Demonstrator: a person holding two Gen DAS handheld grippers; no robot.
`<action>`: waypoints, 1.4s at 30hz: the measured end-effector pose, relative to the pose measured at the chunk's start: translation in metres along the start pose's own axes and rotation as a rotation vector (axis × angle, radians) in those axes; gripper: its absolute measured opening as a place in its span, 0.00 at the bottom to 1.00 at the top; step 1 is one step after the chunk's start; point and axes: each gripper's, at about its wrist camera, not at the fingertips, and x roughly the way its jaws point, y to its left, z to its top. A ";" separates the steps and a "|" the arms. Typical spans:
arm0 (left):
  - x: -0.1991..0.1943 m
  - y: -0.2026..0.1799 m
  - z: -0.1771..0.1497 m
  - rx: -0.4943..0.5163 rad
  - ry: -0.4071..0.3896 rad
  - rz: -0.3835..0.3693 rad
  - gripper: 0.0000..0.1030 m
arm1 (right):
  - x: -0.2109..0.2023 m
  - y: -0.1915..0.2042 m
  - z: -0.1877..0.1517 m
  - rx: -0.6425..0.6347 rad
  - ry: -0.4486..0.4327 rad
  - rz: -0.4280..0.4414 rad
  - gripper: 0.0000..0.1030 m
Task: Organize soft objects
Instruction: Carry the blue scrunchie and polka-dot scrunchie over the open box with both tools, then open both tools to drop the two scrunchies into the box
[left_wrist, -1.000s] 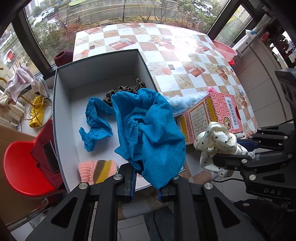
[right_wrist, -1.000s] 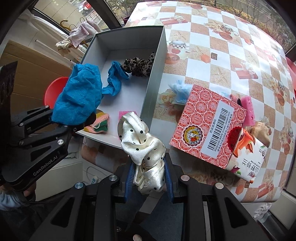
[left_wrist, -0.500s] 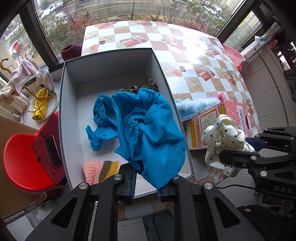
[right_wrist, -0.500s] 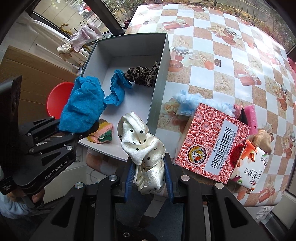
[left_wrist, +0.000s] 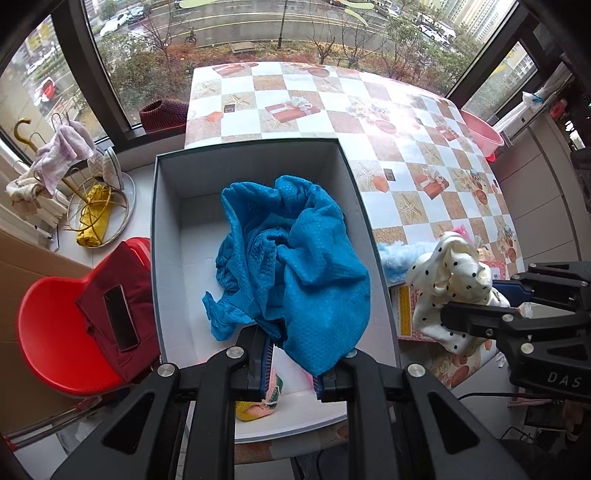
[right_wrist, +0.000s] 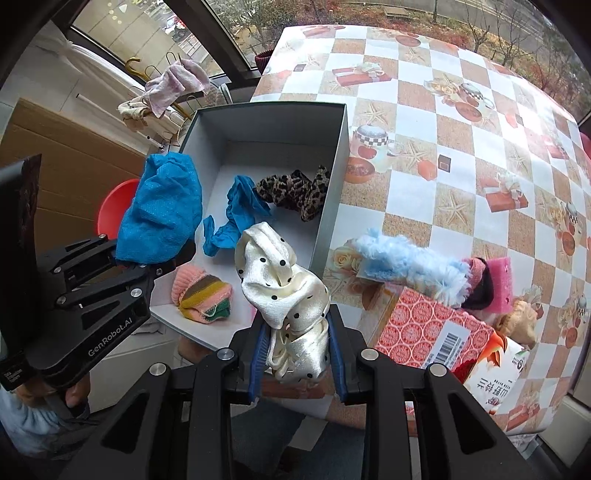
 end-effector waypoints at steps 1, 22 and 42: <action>-0.001 0.003 0.003 -0.007 -0.005 0.005 0.18 | -0.001 0.000 0.004 0.000 -0.007 0.003 0.30; 0.029 0.038 0.055 -0.125 0.013 0.075 0.18 | 0.013 0.014 0.082 0.037 -0.038 0.066 0.30; 0.064 0.051 0.074 -0.169 0.081 0.122 0.18 | 0.042 0.009 0.118 0.073 -0.019 0.014 0.30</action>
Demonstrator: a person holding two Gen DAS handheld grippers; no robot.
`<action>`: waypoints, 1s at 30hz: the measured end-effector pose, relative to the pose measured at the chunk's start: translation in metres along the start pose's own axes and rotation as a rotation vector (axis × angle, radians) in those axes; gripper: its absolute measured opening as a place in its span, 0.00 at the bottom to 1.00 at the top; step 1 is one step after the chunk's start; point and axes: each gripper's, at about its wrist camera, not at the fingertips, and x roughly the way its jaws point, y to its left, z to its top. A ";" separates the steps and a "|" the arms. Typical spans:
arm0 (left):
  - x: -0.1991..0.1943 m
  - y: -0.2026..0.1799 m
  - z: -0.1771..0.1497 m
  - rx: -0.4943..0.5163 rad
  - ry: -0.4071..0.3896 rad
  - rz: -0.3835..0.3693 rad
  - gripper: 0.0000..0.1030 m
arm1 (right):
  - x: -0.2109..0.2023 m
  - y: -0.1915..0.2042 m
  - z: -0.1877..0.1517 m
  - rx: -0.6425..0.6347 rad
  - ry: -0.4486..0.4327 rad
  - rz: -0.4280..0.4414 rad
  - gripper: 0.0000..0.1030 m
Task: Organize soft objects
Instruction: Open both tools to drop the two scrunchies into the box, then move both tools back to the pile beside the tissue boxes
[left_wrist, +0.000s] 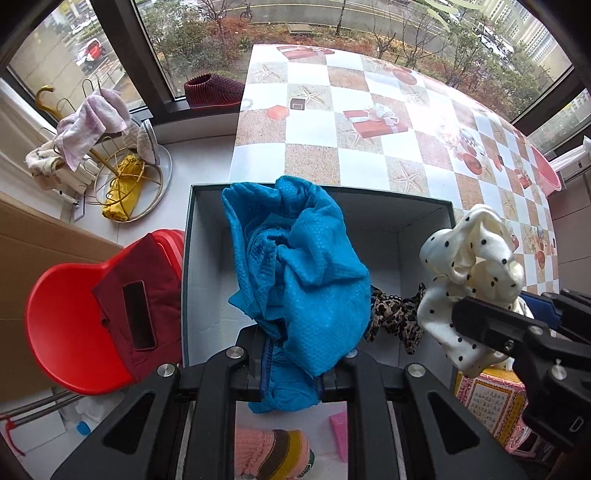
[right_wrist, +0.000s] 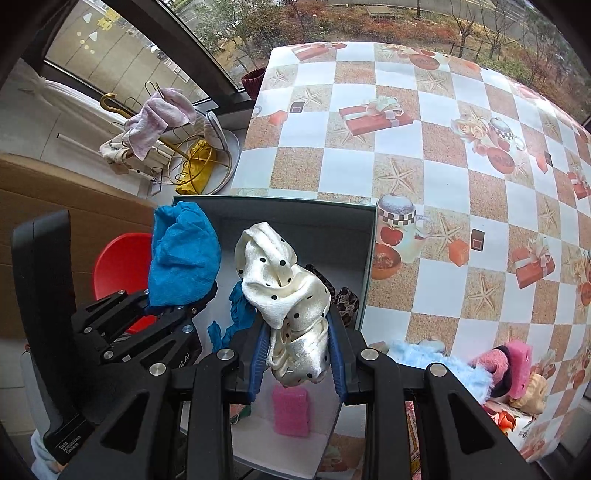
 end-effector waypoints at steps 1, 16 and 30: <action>0.001 0.000 0.001 -0.001 0.002 0.001 0.18 | 0.001 0.000 0.001 -0.001 0.002 -0.003 0.30; 0.012 0.002 0.005 0.005 0.026 0.004 0.20 | 0.018 0.001 0.009 0.007 0.031 -0.020 0.30; 0.008 0.003 0.002 -0.006 0.024 0.032 0.89 | 0.012 0.000 0.007 -0.006 0.021 -0.038 0.66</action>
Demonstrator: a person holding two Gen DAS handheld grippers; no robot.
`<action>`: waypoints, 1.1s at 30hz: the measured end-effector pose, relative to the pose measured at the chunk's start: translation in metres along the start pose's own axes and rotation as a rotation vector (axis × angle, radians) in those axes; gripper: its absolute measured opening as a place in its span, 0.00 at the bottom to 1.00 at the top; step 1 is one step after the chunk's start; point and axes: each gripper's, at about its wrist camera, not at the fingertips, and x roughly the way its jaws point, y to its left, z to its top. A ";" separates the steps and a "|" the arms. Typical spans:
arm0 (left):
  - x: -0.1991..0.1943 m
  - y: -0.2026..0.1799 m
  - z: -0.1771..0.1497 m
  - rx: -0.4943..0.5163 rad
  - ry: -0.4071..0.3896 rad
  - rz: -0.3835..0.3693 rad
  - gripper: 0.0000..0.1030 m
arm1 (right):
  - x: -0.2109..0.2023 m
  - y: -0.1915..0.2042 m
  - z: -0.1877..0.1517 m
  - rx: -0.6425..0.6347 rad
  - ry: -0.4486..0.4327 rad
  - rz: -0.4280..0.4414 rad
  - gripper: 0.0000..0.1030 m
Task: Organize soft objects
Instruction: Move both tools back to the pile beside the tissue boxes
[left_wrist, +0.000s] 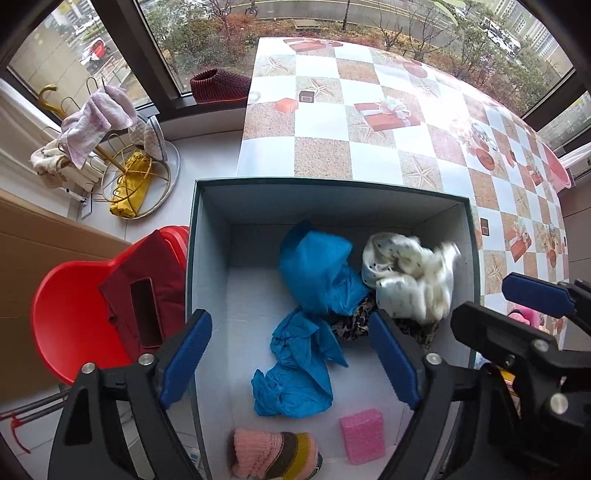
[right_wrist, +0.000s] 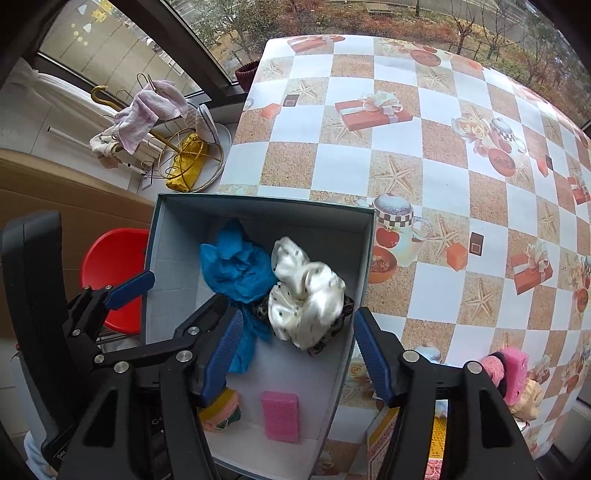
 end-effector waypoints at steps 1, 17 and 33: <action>0.000 0.001 0.000 -0.007 0.009 -0.008 0.89 | -0.001 -0.001 0.000 0.003 -0.001 0.001 0.81; -0.044 -0.066 -0.005 0.126 0.033 -0.282 0.89 | -0.068 -0.097 -0.032 0.200 -0.056 0.075 0.99; -0.020 -0.179 -0.020 0.352 0.153 -0.208 0.89 | -0.001 -0.226 -0.101 0.284 0.226 -0.092 0.99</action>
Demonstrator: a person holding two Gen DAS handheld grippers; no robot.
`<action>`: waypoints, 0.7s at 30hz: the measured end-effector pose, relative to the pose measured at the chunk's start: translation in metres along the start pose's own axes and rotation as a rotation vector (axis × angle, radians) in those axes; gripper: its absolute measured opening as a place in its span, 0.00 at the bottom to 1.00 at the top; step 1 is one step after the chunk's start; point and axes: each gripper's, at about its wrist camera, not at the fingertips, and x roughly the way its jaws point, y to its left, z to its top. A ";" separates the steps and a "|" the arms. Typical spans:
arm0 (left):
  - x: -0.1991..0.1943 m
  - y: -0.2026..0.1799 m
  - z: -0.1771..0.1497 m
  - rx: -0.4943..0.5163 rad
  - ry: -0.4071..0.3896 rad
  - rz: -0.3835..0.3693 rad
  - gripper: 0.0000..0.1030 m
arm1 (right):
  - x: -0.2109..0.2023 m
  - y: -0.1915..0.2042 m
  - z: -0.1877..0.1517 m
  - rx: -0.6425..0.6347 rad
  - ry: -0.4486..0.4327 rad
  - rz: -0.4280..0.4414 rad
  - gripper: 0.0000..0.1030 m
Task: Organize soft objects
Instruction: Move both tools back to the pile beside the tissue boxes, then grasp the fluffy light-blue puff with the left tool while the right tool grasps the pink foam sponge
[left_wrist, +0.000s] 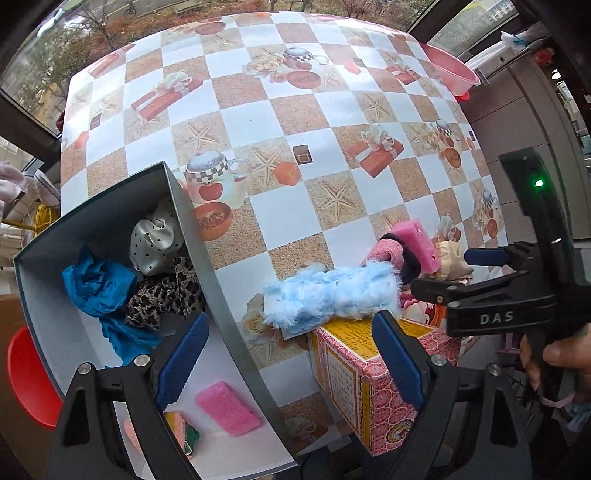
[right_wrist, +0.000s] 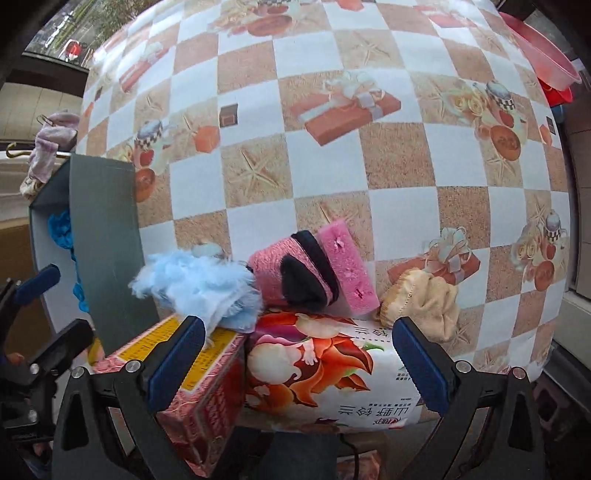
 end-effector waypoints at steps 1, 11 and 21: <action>0.001 0.000 0.001 -0.003 0.005 0.007 0.89 | 0.008 0.000 0.002 -0.018 0.018 -0.028 0.99; 0.014 0.002 0.012 -0.055 0.049 0.058 0.89 | 0.075 0.002 0.030 -0.109 0.159 -0.114 0.99; 0.027 -0.010 0.037 -0.045 0.067 0.115 0.89 | -0.003 -0.081 0.085 0.199 -0.224 -0.016 0.99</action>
